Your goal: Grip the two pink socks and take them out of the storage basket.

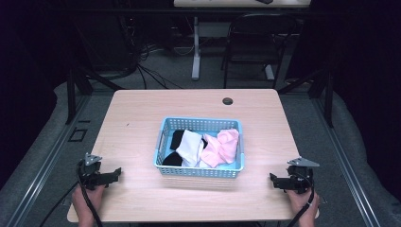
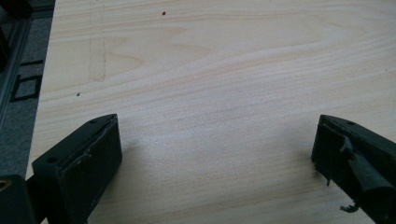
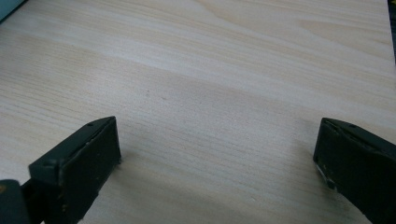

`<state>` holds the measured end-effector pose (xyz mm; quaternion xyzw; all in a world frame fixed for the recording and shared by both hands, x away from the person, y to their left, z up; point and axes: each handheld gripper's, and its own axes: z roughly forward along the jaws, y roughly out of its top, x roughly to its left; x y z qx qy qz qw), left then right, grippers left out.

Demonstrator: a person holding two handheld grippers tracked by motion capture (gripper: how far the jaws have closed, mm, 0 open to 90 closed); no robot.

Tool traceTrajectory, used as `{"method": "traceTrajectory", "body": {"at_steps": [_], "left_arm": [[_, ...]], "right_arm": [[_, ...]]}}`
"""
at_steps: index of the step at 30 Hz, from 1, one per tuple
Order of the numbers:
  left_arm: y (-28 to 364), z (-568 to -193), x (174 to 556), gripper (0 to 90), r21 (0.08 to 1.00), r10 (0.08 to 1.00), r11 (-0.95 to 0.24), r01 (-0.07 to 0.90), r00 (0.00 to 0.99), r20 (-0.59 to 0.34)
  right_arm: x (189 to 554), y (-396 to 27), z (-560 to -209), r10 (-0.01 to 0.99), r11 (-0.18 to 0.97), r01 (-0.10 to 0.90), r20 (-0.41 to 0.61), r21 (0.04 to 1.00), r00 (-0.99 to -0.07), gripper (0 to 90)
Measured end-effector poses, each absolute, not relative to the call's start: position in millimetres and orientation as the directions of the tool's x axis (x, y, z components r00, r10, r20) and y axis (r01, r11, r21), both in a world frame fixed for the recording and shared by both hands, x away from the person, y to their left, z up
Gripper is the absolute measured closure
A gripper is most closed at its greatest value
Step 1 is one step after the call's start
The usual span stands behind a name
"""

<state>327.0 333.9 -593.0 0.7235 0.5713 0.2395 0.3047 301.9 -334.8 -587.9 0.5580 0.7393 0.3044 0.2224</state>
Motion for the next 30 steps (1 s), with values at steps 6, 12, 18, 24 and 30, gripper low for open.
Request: {"method": "traceTrajectory", "body": {"at_steps": [6, 12, 18, 24, 30], "left_arm": [[334, -593, 327, 1.6, 0.715, 0.973, -0.161, 0.681, 0.233, -0.002], [334, -593, 327, 1.6, 0.716, 0.973, -0.157, 0.680, 0.230, -0.004], [334, -593, 327, 1.6, 0.717, 0.973, -0.156, 0.680, 0.229, -0.005], [334, -593, 327, 1.6, 0.716, 0.973, -0.156, 0.680, 0.230, -0.006], [334, -593, 327, 1.6, 0.716, 0.973, -0.156, 0.681, 0.230, -0.006]], "right_arm": [[302, -335, -588, 0.960, 0.192, 0.690, 0.010, 0.698, -0.278, 0.2], [302, -335, -587, 0.961, 0.196, 0.693, 0.007, 0.694, -0.278, 0.2], [305, -335, -585, 0.959, 0.199, 0.708, 0.013, 0.677, -0.281, 0.0], [306, -333, -568, 0.950, 0.217, 0.729, 0.029, 0.649, -0.309, 0.6], [306, -326, -549, 0.941, 0.247, 0.730, 0.023, 0.637, -0.338, 1.3]]}}
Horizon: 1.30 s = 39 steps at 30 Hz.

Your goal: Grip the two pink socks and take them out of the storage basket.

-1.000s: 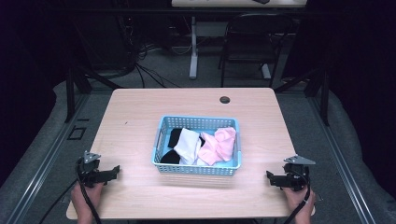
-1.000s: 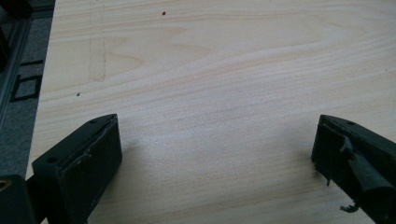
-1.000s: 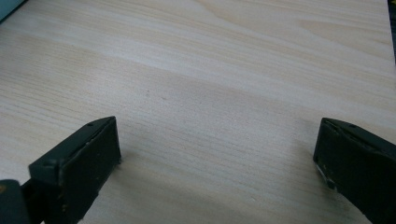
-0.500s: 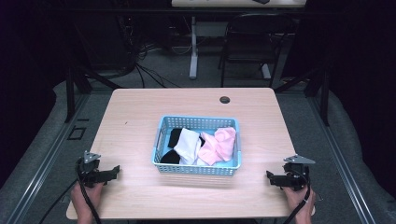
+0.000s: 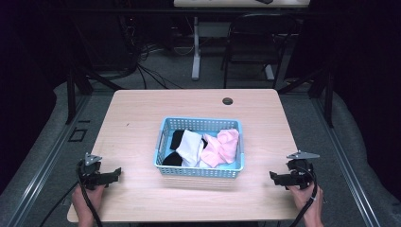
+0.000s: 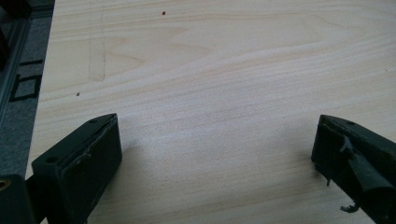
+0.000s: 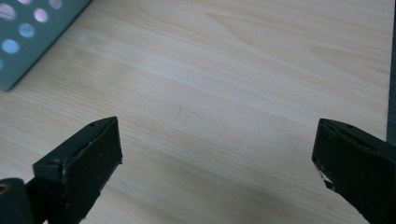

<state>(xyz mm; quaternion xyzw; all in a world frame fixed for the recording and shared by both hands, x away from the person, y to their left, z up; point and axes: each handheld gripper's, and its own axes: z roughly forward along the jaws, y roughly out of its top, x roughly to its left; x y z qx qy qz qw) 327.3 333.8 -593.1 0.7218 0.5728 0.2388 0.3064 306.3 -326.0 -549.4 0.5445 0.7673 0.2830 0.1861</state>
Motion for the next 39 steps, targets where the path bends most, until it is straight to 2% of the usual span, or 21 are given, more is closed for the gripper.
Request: {"method": "traceTrajectory", "body": {"at_steps": [11, 20, 39], "left_arm": [[334, -593, 328, 1.6, 0.716, 0.973, -0.157, 0.680, 0.231, -0.006], [334, -593, 328, 1.6, 0.716, 0.973, -0.157, 0.680, 0.231, -0.006], [334, -593, 327, 1.7, 0.716, 0.973, -0.158, 0.680, 0.231, -0.005]], "right_arm": [[317, -304, -496, 0.909, 0.337, 0.723, -0.008, 0.603, -0.417, 0.0], [337, -274, -448, 0.863, 0.411, 0.665, -0.031, 0.623, -0.505, 0.0], [390, -199, -410, 0.731, 0.593, 0.587, -0.062, 0.551, -0.680, 0.0]]}}
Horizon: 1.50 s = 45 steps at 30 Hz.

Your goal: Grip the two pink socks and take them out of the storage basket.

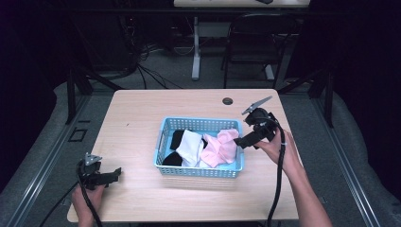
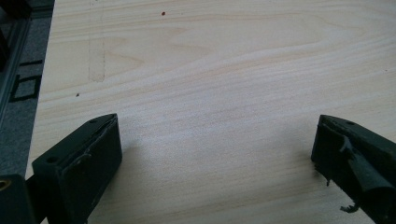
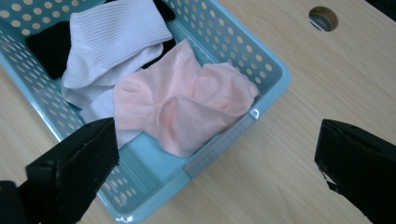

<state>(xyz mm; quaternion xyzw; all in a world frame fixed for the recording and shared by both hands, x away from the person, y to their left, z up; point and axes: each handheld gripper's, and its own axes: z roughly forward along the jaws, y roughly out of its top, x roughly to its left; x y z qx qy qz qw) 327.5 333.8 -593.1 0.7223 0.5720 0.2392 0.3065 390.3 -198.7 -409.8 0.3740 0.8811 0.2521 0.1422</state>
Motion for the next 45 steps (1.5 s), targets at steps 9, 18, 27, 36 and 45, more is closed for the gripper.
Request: {"method": "traceTrajectory", "body": {"at_steps": [9, 18, 27, 36, 45], "left_arm": [[334, -593, 327, 1.7, 0.716, 0.973, -0.157, 0.680, 0.231, -0.006], [334, -593, 328, 1.6, 0.716, 0.973, -0.157, 0.680, 0.232, -0.006], [334, -593, 328, 1.6, 0.716, 0.972, -0.158, 0.680, 0.233, -0.006], [334, -593, 328, 1.7, 0.715, 0.972, -0.159, 0.681, 0.233, -0.007], [334, -593, 328, 1.7, 0.716, 0.972, -0.160, 0.680, 0.234, -0.006]], "right_arm": [[413, -172, -415, 0.693, 0.644, 0.588, -0.048, 0.490, -0.720, 0.0], [447, -149, -446, 0.657, 0.706, 0.595, -0.044, 0.384, -0.752, 1.5], [471, -136, -483, 0.647, 0.741, 0.614, -0.047, 0.273, -0.761, 8.4], [476, -132, -502, 0.638, 0.763, 0.618, -0.064, 0.189, -0.767, 24.3], [475, -127, -512, 0.627, 0.776, 0.619, -0.052, 0.118, -0.777, 65.2]]}}
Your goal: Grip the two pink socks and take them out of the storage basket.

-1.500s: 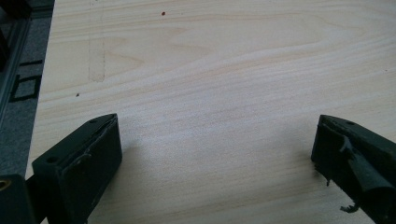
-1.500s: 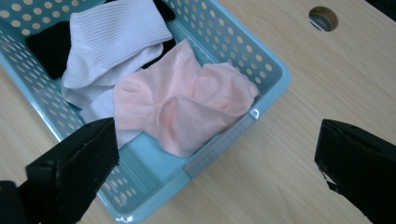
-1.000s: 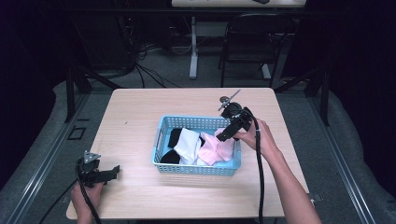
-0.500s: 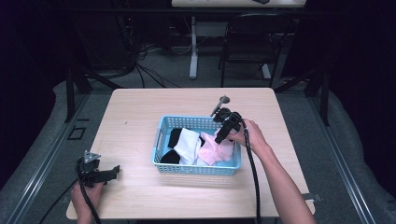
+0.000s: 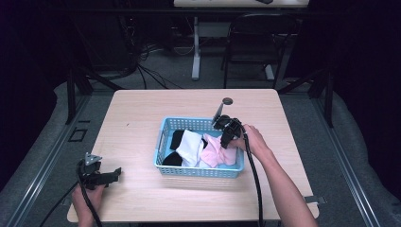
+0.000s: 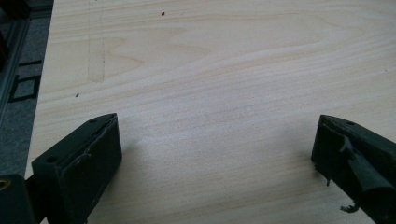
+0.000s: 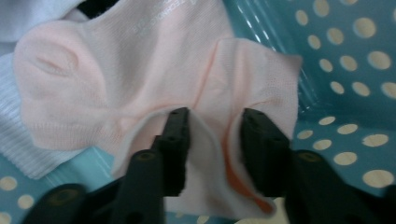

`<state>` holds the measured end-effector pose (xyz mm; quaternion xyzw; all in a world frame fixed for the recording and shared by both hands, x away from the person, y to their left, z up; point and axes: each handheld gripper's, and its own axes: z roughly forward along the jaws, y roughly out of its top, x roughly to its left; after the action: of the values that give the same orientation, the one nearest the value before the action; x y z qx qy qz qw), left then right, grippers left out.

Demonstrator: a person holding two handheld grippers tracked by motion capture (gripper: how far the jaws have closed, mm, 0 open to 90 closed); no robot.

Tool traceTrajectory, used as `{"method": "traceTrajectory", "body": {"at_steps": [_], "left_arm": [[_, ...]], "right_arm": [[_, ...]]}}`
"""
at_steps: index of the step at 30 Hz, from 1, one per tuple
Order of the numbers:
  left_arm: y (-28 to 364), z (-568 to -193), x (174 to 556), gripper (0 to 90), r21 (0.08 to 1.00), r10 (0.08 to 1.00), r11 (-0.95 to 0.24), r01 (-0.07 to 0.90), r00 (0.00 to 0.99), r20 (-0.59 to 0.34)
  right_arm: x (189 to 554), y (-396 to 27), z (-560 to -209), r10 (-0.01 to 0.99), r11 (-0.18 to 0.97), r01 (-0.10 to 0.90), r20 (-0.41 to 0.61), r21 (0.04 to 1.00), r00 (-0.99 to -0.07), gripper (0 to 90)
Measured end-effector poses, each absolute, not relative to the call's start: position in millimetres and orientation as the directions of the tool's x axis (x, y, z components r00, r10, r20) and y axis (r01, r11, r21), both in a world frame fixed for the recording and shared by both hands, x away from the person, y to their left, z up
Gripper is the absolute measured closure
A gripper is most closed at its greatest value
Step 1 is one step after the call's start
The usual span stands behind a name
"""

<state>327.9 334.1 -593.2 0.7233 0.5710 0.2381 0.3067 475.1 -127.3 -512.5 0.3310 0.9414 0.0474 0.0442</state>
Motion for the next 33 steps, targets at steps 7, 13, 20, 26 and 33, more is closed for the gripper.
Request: {"method": "traceTrajectory", "body": {"at_steps": [7, 13, 20, 26, 33], "left_arm": [[334, -593, 328, 1.6, 0.715, 0.972, -0.159, 0.681, 0.234, -0.006], [334, -593, 328, 1.6, 0.715, 0.972, -0.159, 0.681, 0.234, -0.006], [334, -593, 328, 1.6, 0.715, 0.972, -0.160, 0.681, 0.234, -0.006], [334, -593, 328, 1.6, 0.715, 0.972, -0.159, 0.681, 0.234, -0.006], [334, -593, 328, 1.7, 0.715, 0.972, -0.160, 0.681, 0.234, -0.006]], "right_arm": [[468, -128, -503, 0.628, 0.774, 0.620, -0.029, 0.132, -0.778, 83.1], [467, -132, -492, 0.632, 0.767, 0.622, -0.022, 0.155, -0.774, 86.6], [462, -133, -471, 0.641, 0.747, 0.623, -0.003, 0.232, -0.768, 87.6], [458, -133, -447, 0.654, 0.725, 0.626, -0.003, 0.288, -0.756, 87.6], [456, -137, -432, 0.667, 0.709, 0.630, -0.010, 0.316, -0.745, 87.6]]}}
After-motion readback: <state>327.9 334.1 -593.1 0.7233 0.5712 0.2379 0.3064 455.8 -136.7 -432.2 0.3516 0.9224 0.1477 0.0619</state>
